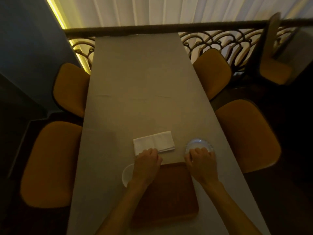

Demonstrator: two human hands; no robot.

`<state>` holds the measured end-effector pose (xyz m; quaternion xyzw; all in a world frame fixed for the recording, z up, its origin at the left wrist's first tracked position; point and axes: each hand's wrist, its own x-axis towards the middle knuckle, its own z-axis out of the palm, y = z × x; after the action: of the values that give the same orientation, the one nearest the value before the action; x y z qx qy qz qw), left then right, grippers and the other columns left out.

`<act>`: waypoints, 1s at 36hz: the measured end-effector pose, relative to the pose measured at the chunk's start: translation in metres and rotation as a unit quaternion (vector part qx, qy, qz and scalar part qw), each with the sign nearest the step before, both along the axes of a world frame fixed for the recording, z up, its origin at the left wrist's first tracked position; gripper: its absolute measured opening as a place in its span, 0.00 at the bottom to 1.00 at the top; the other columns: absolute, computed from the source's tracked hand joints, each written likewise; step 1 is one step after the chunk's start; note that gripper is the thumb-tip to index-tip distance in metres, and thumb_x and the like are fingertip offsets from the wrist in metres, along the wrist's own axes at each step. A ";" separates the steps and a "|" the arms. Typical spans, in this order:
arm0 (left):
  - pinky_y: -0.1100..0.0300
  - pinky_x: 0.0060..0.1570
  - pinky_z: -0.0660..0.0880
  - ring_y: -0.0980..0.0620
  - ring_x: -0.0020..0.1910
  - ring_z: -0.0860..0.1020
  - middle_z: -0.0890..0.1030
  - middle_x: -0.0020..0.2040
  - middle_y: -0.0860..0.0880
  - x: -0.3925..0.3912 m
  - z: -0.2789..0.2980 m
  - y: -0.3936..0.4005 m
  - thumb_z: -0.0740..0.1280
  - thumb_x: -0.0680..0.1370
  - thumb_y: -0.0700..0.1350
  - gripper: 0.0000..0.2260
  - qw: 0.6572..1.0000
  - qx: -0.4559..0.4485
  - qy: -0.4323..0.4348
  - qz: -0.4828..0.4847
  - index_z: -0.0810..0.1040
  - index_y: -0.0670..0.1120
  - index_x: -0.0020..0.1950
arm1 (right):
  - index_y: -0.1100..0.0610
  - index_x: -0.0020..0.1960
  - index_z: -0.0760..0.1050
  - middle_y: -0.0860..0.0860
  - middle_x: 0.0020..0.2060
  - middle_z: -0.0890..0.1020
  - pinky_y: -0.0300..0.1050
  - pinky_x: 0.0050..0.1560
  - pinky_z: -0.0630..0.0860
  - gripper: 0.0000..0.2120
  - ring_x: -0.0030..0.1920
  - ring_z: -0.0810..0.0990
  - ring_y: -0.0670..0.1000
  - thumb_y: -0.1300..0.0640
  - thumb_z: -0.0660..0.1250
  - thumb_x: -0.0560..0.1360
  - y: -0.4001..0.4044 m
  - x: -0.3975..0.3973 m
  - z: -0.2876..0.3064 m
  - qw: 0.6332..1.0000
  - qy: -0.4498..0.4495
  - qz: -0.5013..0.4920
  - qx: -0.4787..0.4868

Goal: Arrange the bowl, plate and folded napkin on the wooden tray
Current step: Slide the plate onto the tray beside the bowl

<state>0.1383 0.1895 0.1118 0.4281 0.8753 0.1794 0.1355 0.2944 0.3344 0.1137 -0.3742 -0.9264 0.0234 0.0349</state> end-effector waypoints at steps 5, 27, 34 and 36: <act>0.55 0.37 0.72 0.50 0.37 0.73 0.75 0.39 0.50 0.013 -0.002 0.027 0.57 0.79 0.47 0.08 1.000 -0.010 0.018 -0.022 0.69 0.48 0.41 | 0.51 0.32 0.68 0.47 0.27 0.70 0.48 0.39 0.65 0.15 0.32 0.70 0.52 0.50 0.54 0.76 0.017 0.022 0.004 1.000 0.009 -0.014 0.006; 0.51 0.38 0.72 0.44 0.43 0.75 0.74 0.44 0.45 0.045 -0.061 0.124 0.57 0.81 0.43 0.08 0.991 -0.104 -0.007 -0.081 0.72 0.43 0.45 | 0.54 0.37 0.66 0.51 0.31 0.70 0.46 0.36 0.65 0.12 0.34 0.69 0.52 0.56 0.58 0.80 0.126 0.071 -0.058 0.992 -0.030 -0.015 -0.123; 0.52 0.38 0.69 0.44 0.43 0.75 0.75 0.44 0.44 0.043 -0.090 0.146 0.57 0.80 0.44 0.07 0.990 -0.117 -0.058 -0.056 0.69 0.45 0.45 | 0.53 0.41 0.64 0.50 0.36 0.69 0.45 0.40 0.64 0.12 0.38 0.68 0.51 0.52 0.52 0.83 0.150 0.071 -0.087 0.986 -0.062 -0.025 -0.154; 0.52 0.38 0.68 0.43 0.43 0.75 0.75 0.44 0.44 0.043 -0.098 0.151 0.57 0.80 0.44 0.07 0.989 -0.121 -0.070 -0.056 0.68 0.45 0.44 | 0.54 0.44 0.68 0.52 0.39 0.75 0.45 0.40 0.63 0.12 0.40 0.72 0.53 0.52 0.51 0.83 0.156 0.071 -0.096 0.984 -0.074 -0.024 -0.160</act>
<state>0.1811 0.3406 0.0136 0.4434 0.8536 0.0939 0.2568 0.3653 0.4902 0.0180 -0.3980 -0.9014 0.1422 -0.0936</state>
